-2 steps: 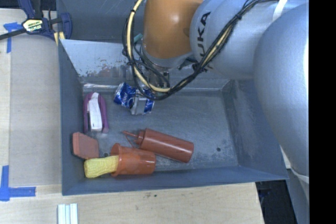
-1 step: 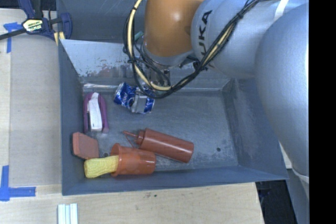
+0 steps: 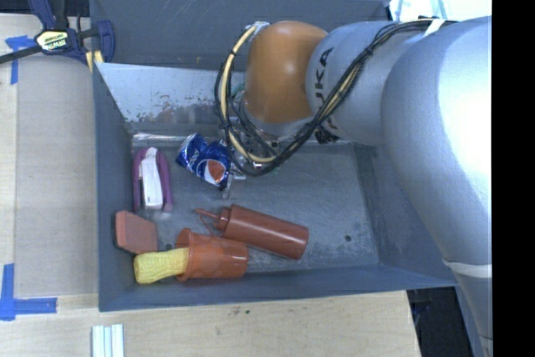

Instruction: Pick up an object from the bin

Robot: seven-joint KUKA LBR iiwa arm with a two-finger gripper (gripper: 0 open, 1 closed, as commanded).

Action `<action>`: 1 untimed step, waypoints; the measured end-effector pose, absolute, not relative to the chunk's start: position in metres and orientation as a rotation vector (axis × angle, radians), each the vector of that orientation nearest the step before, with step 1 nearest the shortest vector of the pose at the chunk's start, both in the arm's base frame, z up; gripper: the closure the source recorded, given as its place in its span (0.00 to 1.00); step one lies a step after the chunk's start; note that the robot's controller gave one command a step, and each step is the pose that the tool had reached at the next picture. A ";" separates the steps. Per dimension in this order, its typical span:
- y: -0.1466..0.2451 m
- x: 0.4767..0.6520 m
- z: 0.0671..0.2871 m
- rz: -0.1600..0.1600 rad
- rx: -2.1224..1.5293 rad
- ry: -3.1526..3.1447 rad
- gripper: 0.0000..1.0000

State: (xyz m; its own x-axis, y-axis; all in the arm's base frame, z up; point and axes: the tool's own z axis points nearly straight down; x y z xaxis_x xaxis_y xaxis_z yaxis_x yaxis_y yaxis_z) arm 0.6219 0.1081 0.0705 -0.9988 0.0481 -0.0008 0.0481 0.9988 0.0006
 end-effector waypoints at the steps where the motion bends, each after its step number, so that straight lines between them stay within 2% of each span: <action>1: 0.113 0.608 0.142 0.015 0.319 3.102 0.00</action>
Offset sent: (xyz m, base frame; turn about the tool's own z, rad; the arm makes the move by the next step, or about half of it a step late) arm -0.0021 0.0002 0.0049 0.0155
